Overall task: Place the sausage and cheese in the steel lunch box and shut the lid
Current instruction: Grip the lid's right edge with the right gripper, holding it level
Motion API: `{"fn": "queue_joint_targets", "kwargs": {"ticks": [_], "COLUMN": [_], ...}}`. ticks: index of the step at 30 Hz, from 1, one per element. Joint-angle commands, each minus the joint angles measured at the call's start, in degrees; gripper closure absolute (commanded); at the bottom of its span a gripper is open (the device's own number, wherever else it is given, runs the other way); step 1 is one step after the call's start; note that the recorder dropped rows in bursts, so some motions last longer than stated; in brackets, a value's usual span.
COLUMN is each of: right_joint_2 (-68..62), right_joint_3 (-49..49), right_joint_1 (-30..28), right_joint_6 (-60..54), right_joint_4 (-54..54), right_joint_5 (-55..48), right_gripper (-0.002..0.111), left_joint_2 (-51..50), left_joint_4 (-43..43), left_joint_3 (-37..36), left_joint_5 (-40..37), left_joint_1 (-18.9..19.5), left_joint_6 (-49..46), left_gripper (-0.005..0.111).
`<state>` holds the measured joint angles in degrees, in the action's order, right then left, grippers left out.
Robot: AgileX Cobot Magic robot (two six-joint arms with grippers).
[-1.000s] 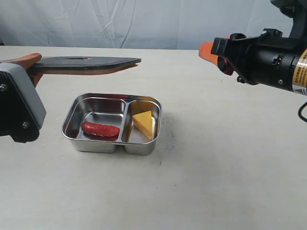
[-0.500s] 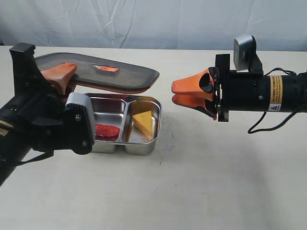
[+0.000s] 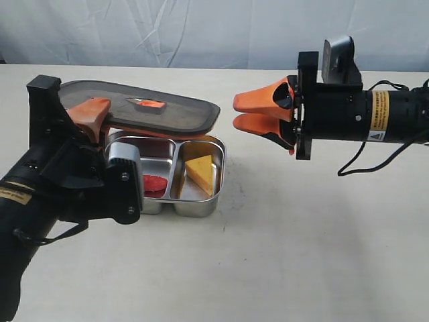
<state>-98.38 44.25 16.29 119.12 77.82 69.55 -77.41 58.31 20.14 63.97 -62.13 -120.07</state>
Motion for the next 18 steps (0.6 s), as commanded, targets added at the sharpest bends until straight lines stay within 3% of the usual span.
{"fn": "queue_joint_targets", "kwargs": {"ticks": [1,18], "right_joint_2": [-0.21,-0.21], "right_joint_3": [0.51,0.51], "right_joint_1": [2.93,4.37], "right_joint_6": [1.83,1.83], "right_joint_4": [-1.99,-3.95], "right_joint_5": [0.42,-0.64], "right_gripper": [0.069,0.069], "left_joint_2": [-0.20,-0.20], "left_joint_4": [0.00,-3.04], "left_joint_3": [-0.11,0.02], "left_joint_5": [2.01,5.05], "left_joint_1": [-0.38,-0.38], "left_joint_6": [-1.88,-1.88], "left_gripper": [0.107,0.107]}}
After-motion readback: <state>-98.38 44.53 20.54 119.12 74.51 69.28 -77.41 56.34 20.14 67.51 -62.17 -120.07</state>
